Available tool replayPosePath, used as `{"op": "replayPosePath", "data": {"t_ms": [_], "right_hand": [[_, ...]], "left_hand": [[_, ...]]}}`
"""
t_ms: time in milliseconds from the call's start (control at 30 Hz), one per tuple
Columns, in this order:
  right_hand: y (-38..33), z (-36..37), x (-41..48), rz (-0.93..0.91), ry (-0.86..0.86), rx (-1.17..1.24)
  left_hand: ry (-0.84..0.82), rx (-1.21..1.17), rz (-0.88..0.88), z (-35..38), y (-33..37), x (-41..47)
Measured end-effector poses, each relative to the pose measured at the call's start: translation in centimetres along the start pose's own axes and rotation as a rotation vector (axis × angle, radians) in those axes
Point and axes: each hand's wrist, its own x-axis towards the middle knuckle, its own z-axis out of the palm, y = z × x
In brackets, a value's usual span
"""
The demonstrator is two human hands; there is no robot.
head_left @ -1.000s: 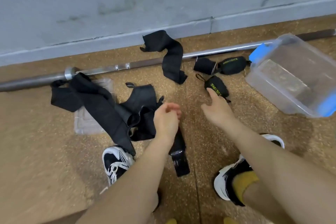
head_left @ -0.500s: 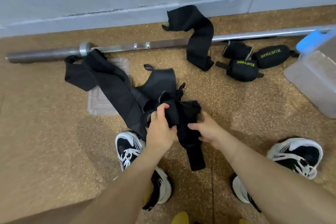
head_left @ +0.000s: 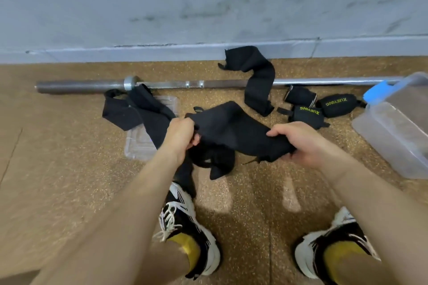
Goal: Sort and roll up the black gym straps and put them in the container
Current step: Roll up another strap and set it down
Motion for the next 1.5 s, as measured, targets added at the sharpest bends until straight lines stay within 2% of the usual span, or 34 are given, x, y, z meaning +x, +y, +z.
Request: {"op": "replayPosePath", "data": {"t_ms": [100, 200, 267, 367, 433, 500, 600, 633, 700, 767, 800, 867, 1000, 1167, 1233, 1367, 1400, 1500], "right_hand": [[-3.0, -2.2, -3.9, 0.000, -0.031, 0.053], [-5.1, -4.9, -8.0, -0.019, -0.107, 0.241], [-5.8, -5.5, -10.4, -0.059, -0.148, 0.370], [-6.1, -4.0, -13.6, -0.142, -0.207, 0.633], [-6.0, -2.4, -15.6, -0.185, -0.222, 0.636], [-5.6, -1.0, -17.5, -0.235, -0.111, 0.339], [-5.1, 0.0, -20.8, -0.447, 0.074, -0.331], [-5.3, 0.2, -22.3, -0.578, 0.061, -0.456], [-5.9, 1.4, -25.6, -0.840, -0.085, -0.660], [-6.3, 3.3, -27.5, -0.958, -0.216, -0.814], [-6.4, 4.1, -27.9, -0.981, -0.220, -0.821], [-6.4, 4.5, -28.0, -1.003, -0.096, -0.773], [-5.6, 2.2, -27.8, -0.903, 0.118, -0.650], [-5.6, 1.3, -28.3, -0.706, -0.029, -0.421], [-6.1, 1.2, -28.6, -0.661, -0.104, -0.324], [-6.0, 0.5, -28.0, -0.578, -0.264, -0.008], [-6.1, 0.5, -27.8, -0.568, -0.280, 0.095], [-7.2, 1.1, -27.5, -0.558, -0.256, 0.346]], "left_hand": [[-0.061, 0.022, 0.039, -3.0, 4.1, -2.6], [-0.144, 0.244, 0.157, -6.6, 6.4, -5.1], [-0.231, 0.353, 0.159, -8.4, 7.1, -7.0], [-0.301, 0.358, 0.140, -8.8, 7.4, -10.4], [-0.251, 0.287, 0.215, -8.4, 7.8, -13.1], [-0.195, 0.227, 0.341, -8.2, 8.7, -15.7], [-0.201, 0.267, 0.484, -8.5, 10.4, -19.8], [-0.243, 0.310, 0.528, -8.7, 10.9, -21.2], [-0.350, 0.399, 0.618, -8.8, 11.8, -23.9], [-0.383, 0.455, 0.714, -8.4, 12.5, -26.1], [-0.373, 0.450, 0.757, -8.2, 12.8, -26.8], [-0.299, 0.309, 0.769, -8.4, 13.5, -27.4], [-0.156, -0.207, 0.597, -10.4, 14.9, -26.6], [-0.015, -0.285, 0.588, -9.7, 15.0, -25.6], [-0.081, -0.329, 0.547, -9.3, 15.1, -25.5], [-0.464, -0.446, 0.587, -9.5, 15.4, -25.8], [-0.501, -0.394, 0.616, -9.3, 15.0, -25.8], [-0.576, 0.023, 0.711, -7.5, 12.1, -25.8]]}}
